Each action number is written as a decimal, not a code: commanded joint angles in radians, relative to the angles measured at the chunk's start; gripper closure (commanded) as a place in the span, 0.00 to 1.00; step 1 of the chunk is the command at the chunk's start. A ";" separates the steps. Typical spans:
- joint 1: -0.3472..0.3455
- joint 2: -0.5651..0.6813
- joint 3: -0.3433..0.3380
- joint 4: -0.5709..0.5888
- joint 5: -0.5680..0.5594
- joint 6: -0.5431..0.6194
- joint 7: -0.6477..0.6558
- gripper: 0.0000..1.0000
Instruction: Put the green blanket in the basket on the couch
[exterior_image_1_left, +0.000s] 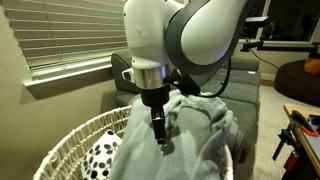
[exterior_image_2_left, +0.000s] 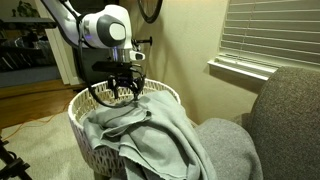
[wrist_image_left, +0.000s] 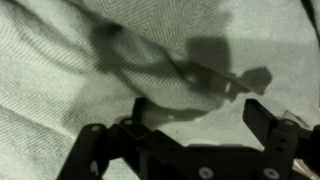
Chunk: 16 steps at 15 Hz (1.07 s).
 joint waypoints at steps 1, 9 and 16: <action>0.019 0.039 -0.016 0.018 -0.011 0.026 0.006 0.00; 0.019 0.122 -0.011 0.067 -0.001 0.020 -0.003 0.00; 0.019 0.160 -0.011 0.094 0.004 0.014 -0.003 0.00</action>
